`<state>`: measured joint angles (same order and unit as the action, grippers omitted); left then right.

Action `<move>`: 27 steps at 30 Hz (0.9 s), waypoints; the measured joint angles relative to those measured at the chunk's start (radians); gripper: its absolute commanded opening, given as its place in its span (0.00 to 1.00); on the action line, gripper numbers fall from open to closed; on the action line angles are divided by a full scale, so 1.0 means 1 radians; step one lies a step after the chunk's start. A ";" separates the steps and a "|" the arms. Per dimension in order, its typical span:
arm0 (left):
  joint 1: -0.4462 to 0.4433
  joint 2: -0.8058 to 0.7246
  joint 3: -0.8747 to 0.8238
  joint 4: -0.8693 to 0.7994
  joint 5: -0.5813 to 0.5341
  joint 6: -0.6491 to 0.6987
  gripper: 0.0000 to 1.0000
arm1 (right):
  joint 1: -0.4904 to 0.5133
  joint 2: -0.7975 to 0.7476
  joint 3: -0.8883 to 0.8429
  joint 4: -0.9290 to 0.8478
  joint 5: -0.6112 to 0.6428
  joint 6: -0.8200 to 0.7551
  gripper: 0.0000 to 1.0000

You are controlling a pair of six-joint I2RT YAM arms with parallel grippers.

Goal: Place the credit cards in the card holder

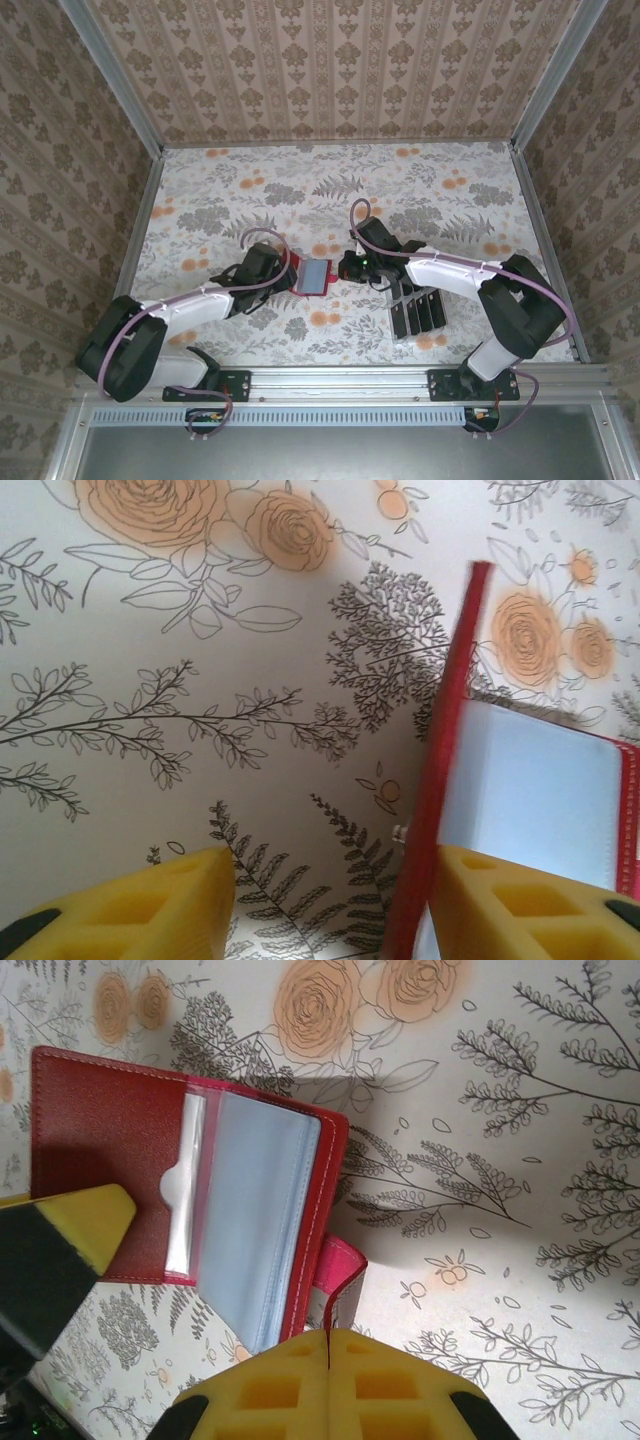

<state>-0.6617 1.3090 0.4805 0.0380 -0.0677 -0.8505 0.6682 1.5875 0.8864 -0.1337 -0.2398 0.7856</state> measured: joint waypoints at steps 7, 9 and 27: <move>-0.007 0.019 -0.002 0.026 0.004 0.011 0.11 | -0.029 0.056 -0.002 0.022 0.005 0.002 0.25; -0.012 0.018 -0.004 0.034 0.006 0.011 0.05 | -0.037 0.066 -0.011 0.021 0.008 0.002 0.29; -0.091 -0.022 -0.008 0.037 -0.009 -0.006 0.00 | 0.083 -0.055 0.083 -0.047 0.047 0.005 0.28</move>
<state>-0.7528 1.2873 0.4721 0.0746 -0.0765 -0.8562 0.7509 1.5322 0.9695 -0.1810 -0.1925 0.7910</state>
